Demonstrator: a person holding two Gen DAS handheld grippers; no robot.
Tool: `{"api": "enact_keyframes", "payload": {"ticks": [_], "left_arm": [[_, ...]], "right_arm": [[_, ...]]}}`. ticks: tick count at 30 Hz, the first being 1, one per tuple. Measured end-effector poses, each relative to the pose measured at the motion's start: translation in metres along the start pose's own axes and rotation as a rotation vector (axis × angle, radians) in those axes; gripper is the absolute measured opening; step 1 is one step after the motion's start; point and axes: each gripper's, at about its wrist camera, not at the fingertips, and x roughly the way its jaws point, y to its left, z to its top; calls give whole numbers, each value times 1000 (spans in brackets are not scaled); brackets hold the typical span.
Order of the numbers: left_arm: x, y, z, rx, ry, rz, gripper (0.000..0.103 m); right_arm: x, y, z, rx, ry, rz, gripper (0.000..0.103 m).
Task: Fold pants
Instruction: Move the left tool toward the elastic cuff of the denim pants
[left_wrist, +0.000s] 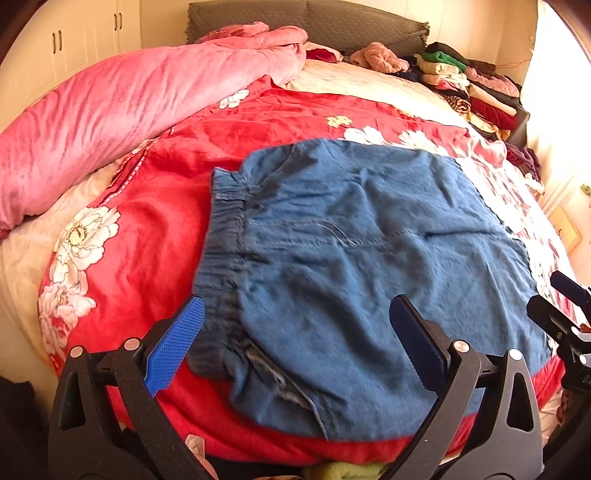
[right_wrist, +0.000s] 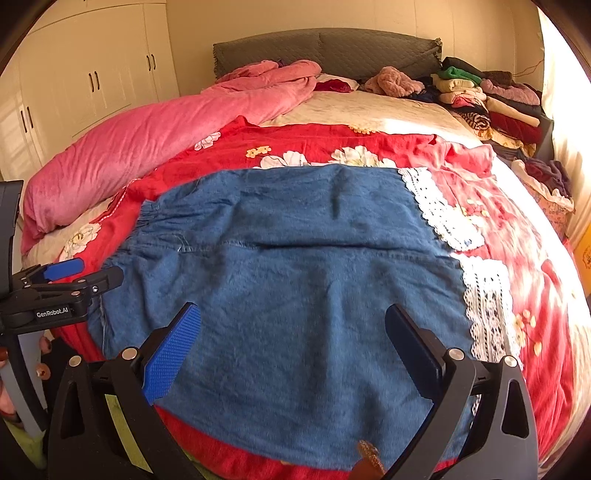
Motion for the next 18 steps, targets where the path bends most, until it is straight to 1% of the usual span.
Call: {"api": "enact_keyframes", "payload": {"ticks": [8,15,18], "left_arm": [[13,24,23,-47,6,23,94],[29,45,47,-75,22,34,94],[37,57,58,-95,24,44,94]], "right_arm": [[21,-1,31,-26,4,17,99],[48,-9,60,-15,25,48,99],[59,-10,72,-37,23,54,99]]}}
